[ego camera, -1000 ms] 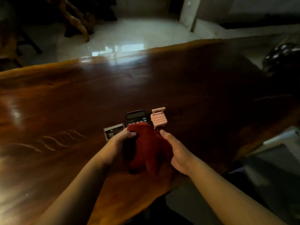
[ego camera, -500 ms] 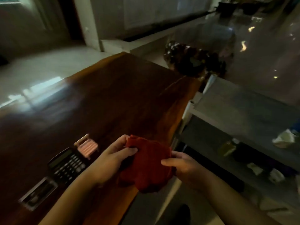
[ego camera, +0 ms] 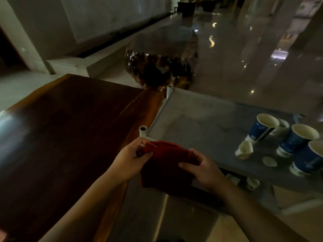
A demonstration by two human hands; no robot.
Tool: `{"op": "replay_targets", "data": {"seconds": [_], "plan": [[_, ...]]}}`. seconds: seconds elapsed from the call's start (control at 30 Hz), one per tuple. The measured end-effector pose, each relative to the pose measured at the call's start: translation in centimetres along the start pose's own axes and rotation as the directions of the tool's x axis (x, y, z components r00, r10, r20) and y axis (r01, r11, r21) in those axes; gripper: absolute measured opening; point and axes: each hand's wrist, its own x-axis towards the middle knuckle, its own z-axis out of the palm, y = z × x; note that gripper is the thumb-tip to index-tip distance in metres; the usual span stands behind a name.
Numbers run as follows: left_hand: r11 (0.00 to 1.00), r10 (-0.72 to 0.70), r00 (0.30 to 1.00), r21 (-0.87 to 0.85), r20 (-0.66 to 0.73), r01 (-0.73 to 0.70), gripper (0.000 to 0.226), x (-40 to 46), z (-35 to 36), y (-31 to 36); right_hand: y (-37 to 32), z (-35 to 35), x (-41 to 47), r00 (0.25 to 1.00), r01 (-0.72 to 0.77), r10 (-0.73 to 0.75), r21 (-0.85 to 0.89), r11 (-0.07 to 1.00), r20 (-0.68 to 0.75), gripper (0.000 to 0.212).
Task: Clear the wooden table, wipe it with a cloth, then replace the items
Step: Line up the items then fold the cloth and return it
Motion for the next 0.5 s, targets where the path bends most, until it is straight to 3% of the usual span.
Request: {"op": "replay_targets", "data": {"seconds": [0.1,0.2,0.3,0.4,0.5], "plan": [[0.998,-0.01,1.0,0.056,0.012,0.009,0.012,5.3,2.5,0.6,-0.1,-3.9,3.5,0.996,-0.063,0.064,0.03,0.998,-0.057,0.058],[0.997,-0.039,0.998,0.075,0.039,0.036,0.011,10.4,4.7,0.7,-0.3,-6.8,6.6,0.99,-0.054,0.059,0.048,0.997,-0.127,0.033],[0.989,-0.08,0.996,0.126,0.044,0.074,0.014,14.7,5.9,0.0,-0.8,-8.0,9.4,0.983,-0.089,0.098,0.065,0.994,-0.152,0.029],[0.974,-0.135,0.986,0.193,0.097,0.114,0.015,19.5,6.8,-1.6,-0.1,-9.1,13.2,0.972,-0.149,0.153,0.032,0.988,-0.177,0.031],[0.949,-0.211,0.967,0.267,0.141,0.168,0.035,23.9,7.3,-3.5,1.1,-9.7,17.1,0.952,-0.229,0.221,-0.014,0.973,-0.211,0.043]]}}
